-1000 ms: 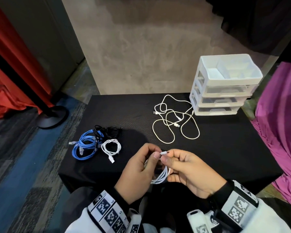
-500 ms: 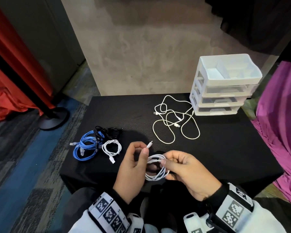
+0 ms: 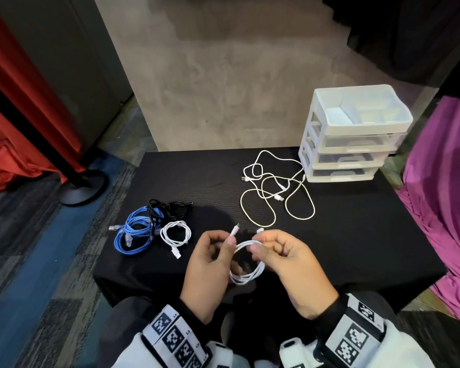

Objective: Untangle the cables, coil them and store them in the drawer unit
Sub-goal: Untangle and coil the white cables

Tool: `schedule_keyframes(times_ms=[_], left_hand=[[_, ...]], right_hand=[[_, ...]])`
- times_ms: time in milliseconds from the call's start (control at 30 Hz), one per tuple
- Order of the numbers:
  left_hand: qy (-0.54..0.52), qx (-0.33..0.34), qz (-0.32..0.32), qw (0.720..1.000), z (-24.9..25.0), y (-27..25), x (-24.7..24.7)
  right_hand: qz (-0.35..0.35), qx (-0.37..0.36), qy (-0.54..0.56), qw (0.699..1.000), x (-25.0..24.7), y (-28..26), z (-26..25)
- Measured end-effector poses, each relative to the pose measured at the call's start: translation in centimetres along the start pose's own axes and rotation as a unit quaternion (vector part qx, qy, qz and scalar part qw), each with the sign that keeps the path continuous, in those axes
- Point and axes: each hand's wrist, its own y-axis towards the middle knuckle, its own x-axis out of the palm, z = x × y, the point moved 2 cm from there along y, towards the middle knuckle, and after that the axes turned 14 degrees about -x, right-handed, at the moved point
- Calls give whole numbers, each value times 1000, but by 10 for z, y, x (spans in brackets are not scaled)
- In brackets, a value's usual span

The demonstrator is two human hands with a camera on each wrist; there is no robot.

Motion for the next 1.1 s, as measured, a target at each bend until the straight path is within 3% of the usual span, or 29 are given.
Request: schedule_keyframes(times_ms=[100,233,433,667,833,933,1100], left_hand=[[-36,-63,-25,997,-3,-2,0],[-31,-117,-54,991,-1,-3,0],[25,-61,-135,989,8,-10,-2],[127,-42,-118,984,13,-4,-6],[36,-136,-173,975,11,-7,-6],[-42,-203,-239,949,13,-10,-7],[-67,-251,-295,919,18,-9,-7]], right_hand=[[16,-21,16,1000,0,1,-1],[-4,-78,-102,992,2,0,-3],[-20,-110,-153,982,-5,1,-5],[-24,-86,-97,991,-5,0,-8],[-70,-74,-60,993,-9,4,-10],[-95,-71,-26,993,-12,5,-13],[-131,-83,-30,987,-17,6,-23]])
